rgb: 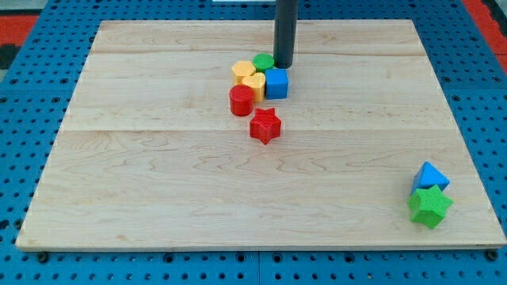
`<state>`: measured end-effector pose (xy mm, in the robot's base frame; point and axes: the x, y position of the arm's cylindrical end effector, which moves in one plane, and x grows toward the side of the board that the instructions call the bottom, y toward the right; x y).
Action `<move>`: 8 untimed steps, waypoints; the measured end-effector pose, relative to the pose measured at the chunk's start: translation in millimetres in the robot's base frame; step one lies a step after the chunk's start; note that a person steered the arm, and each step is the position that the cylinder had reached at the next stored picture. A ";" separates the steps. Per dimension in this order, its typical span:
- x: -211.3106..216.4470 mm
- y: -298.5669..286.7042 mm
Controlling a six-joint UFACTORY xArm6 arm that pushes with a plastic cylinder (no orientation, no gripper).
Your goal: Place the arm in between the triangle and the green star
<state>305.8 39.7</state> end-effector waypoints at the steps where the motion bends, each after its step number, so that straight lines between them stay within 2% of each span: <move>1: -5.5 2.2; 2: -19.2 63.0; 3: 18.1 138.4; 4: 81.4 214.5; 5: 163.8 280.8; 6: 184.8 286.1; 7: 237.3 263.4; 8: 257.2 245.0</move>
<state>563.1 284.7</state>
